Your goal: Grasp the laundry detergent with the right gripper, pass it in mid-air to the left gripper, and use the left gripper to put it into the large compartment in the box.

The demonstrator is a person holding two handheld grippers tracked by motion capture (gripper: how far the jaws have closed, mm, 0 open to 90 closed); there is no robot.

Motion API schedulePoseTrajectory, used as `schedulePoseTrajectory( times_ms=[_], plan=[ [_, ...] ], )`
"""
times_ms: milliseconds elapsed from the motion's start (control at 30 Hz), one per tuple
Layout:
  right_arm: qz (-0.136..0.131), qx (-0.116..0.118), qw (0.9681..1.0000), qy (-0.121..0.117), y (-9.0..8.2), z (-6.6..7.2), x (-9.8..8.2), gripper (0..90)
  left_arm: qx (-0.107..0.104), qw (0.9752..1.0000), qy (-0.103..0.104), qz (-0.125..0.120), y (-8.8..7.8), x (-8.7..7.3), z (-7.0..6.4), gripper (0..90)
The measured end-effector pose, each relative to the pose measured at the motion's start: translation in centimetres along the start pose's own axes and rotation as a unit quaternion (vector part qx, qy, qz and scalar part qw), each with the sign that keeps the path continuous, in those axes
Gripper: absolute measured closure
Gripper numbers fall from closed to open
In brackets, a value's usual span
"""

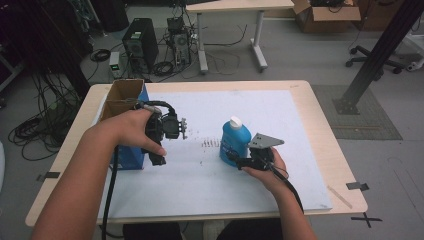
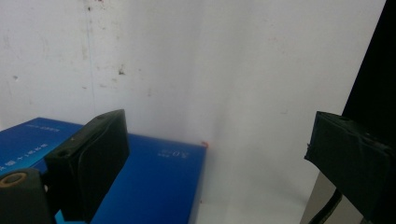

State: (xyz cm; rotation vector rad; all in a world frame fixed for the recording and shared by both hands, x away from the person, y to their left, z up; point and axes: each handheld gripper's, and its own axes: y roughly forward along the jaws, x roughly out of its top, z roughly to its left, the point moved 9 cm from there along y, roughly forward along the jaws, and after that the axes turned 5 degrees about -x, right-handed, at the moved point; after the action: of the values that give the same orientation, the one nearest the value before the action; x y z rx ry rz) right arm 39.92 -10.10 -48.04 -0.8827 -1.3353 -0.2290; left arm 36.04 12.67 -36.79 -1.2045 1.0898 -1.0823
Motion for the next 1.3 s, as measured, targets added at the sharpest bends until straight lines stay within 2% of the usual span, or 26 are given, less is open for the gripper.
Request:
schedulePoseTrajectory(
  times_ms=[300, 867, 1300],
  plan=[
    [-0.004, 0.001, 1.0000, -0.002, 0.26, 0.26, -0.15, 38.8, 0.000, 1.0000, -0.003, 0.002, 0.02, -0.05, 0.02, 6.0],
    [-0.014, -0.003, 0.9998, -0.014, 0.21, 0.34, -0.23, 42.6, 0.001, 1.0000, -0.001, 0.002, 0.00, 0.18, 0.16, 6.0],
    [-0.018, -0.004, 0.9997, -0.014, 0.10, 0.33, -0.19, 44.2, 0.001, 1.0000, -0.002, 0.001, -0.15, 0.31, 0.05, 6.1]
  ],
)
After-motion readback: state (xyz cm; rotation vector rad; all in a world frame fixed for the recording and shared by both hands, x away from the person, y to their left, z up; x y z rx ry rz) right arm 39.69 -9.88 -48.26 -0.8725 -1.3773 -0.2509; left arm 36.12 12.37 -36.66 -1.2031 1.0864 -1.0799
